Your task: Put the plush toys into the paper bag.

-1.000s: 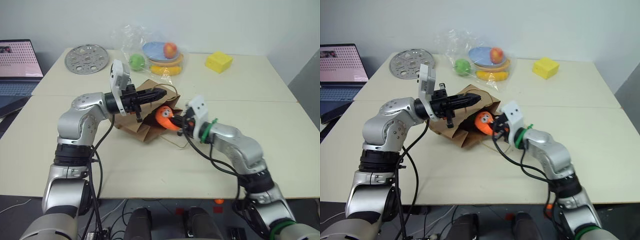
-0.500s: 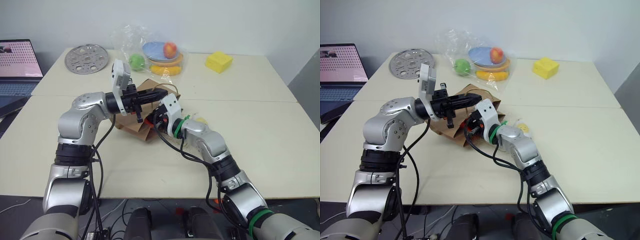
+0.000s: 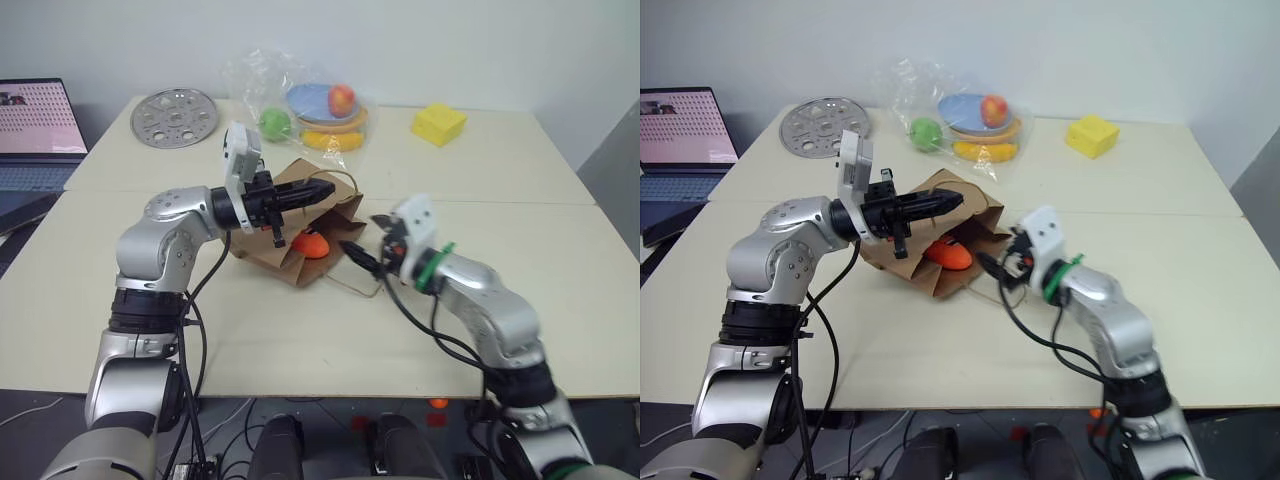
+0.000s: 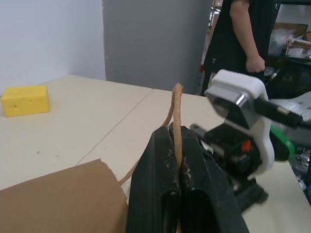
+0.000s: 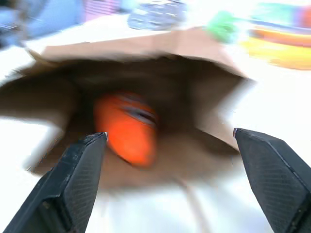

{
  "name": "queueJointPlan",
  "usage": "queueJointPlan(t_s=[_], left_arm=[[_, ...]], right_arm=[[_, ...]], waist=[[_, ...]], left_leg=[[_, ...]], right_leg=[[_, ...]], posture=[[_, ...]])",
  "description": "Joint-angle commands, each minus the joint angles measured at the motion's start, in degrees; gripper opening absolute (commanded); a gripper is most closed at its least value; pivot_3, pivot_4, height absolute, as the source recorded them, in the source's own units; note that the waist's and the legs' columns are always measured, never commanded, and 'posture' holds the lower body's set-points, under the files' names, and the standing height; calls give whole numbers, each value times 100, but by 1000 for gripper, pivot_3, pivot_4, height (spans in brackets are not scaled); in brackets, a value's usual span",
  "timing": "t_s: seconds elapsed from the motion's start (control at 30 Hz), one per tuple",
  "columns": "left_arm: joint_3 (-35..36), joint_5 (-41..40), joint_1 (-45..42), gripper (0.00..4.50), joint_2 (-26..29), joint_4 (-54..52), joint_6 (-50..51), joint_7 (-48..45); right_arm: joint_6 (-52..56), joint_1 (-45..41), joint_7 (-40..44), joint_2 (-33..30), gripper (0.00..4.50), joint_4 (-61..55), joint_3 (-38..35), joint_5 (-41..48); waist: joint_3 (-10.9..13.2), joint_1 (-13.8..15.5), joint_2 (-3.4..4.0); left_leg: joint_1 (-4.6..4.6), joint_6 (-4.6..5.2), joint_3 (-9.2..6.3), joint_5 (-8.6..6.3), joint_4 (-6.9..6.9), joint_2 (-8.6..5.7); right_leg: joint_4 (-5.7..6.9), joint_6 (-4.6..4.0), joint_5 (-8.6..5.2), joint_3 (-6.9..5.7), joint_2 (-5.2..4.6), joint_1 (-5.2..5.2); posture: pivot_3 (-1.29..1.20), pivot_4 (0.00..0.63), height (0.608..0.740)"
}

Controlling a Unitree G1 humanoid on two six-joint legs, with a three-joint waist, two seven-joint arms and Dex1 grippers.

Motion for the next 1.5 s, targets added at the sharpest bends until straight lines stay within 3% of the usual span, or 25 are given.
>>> queueJointPlan(t_s=[0.03,0.27,0.5,0.67,0.83,0.93,1.2,1.5], left_arm=[[64,-27,-54,0,29,-186,-77,-19],[44,-17,-106,0,14,-140,-93,-53],[49,2,-125,0,1,-121,-115,-23],[72,1,-132,0,11,-130,-108,9],[87,-12,-94,0,27,-190,-87,46],[92,1,-117,0,12,-167,-110,73],[76,-8,-127,0,13,-149,-109,44],[33,1,-184,0,-35,-115,-118,9]], right_arm=[[213,353,-184,-188,4431,-474,-274,-33],[-98,630,-738,-168,4431,-14,-312,-498],[-238,571,-884,260,4431,445,-434,-410],[-286,593,-856,315,2752,590,-502,-405],[-296,662,-619,250,798,545,-516,-267],[-219,769,-487,265,11,402,-482,-108],[19,488,308,-84,11,-579,-393,654],[29,-49,359,29,11,-110,64,627]], waist=[[0,-9,0],[0,-22,0],[0,-16,0],[0,-17,0],[0,-16,0],[0,-16,0],[1,-24,1],[0,-12,1]], left_leg=[[1,0,0,0,1,0],[7,1,6,1,2,2],[5,1,8,1,1,1],[5,1,8,1,1,0],[5,1,8,1,2,0],[5,1,6,1,2,1],[5,1,6,0,1,2],[5,1,6,1,3,1]], right_leg=[[1,0,0,1,0,0],[2,0,0,9,4,0],[-2,1,-1,10,3,0],[-2,1,-1,9,3,1],[-2,0,0,10,3,1],[-2,1,-1,8,3,1],[-1,1,-1,8,3,1],[-3,0,-1,8,3,3]], posture=[[0,150,740],[0,150,740],[0,150,740],[0,150,740],[0,150,740],[0,150,740],[0,150,740],[0,150,740]])
